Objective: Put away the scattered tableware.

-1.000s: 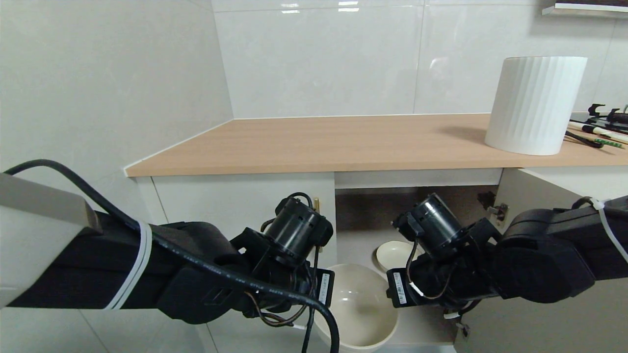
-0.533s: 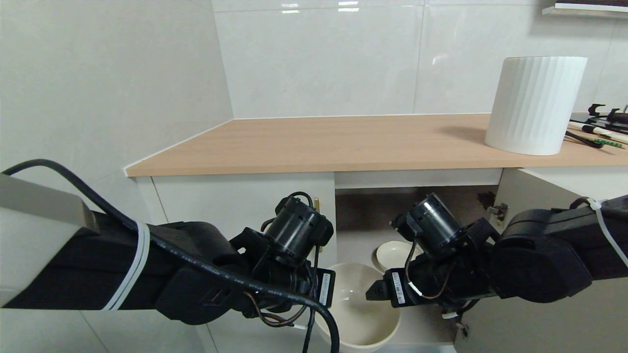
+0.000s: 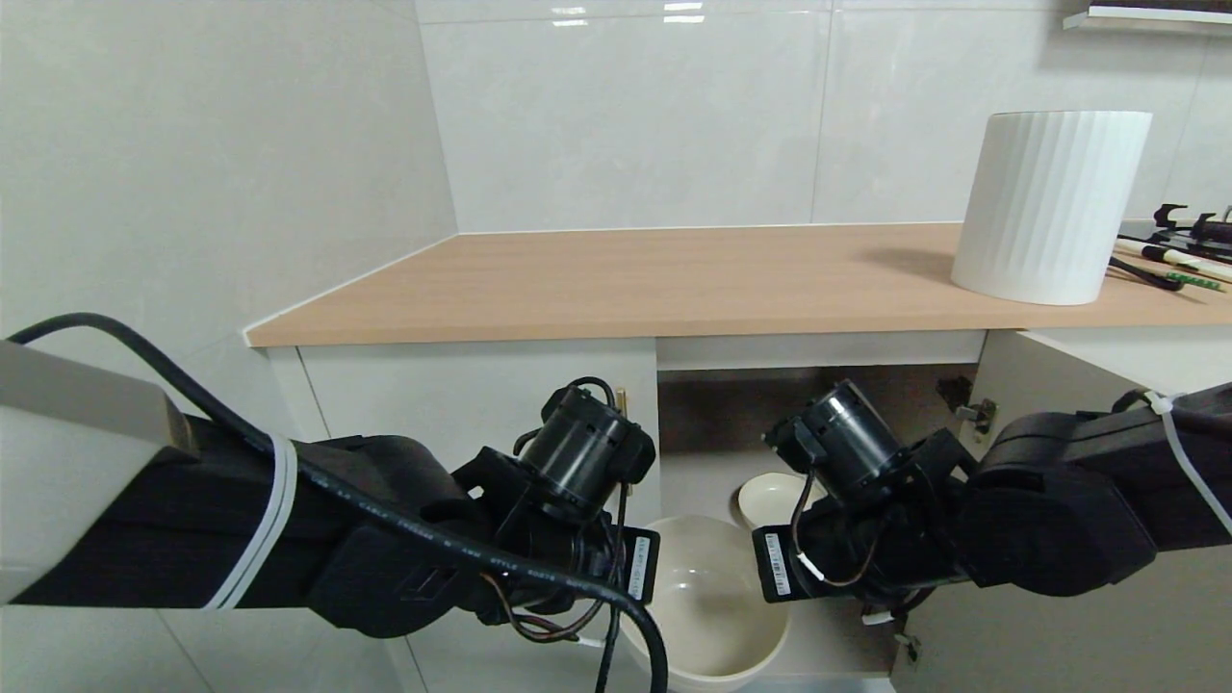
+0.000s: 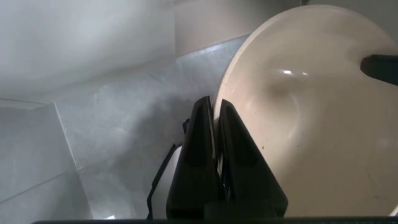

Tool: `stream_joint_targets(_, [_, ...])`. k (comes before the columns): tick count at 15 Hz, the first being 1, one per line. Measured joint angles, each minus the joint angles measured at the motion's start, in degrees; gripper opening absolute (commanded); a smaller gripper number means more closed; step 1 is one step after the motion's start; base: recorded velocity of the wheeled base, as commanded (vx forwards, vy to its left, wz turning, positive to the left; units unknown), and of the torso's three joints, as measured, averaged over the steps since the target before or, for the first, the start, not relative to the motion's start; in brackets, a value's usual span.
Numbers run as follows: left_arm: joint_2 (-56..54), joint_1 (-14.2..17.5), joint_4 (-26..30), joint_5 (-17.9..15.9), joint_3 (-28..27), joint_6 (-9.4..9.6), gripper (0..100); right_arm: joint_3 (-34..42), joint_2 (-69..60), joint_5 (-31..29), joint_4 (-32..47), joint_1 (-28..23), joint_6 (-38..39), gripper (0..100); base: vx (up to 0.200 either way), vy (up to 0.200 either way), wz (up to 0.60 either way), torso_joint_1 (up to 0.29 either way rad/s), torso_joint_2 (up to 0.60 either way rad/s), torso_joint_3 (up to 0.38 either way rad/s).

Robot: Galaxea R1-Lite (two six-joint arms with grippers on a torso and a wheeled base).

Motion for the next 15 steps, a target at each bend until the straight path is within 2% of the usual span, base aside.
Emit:
stream_joint_targets(3, [0.00, 0.02, 0.00, 0.05, 0.00, 0.06, 0, 0.05, 0.02, -0.05, 0.02, -0.01, -0.02, 0, 0.000, 0.000, 0.00, 0.000, 0.00, 0.000])
stream_joint_targets(4, [0.00, 0.02, 0.02, 0.16, 0.00, 0.11, 100, 0.02, 0.06, -0.05, 0.02, -0.01, -0.02, 0, 0.000, 0.000, 0.00, 0.000, 0.00, 0.000])
stream_joint_targets(11, [-0.04, 0.00, -0.11, 0.76, -0.05, -0.27, 100, 0.00, 0.99, -0.82, -1.45, -0.87, -0.09, 0, 0.000, 0.000, 0.00, 0.000, 0.00, 0.000])
stream_joint_targets(15, [-0.15, 0.00, -0.13, 0.82, 0.00, -0.27, 100, -0.39, 6.39, -1.50, -9.81, -6.86, -0.09, 0, 0.000, 0.000, 0.00, 0.000, 0.00, 0.000])
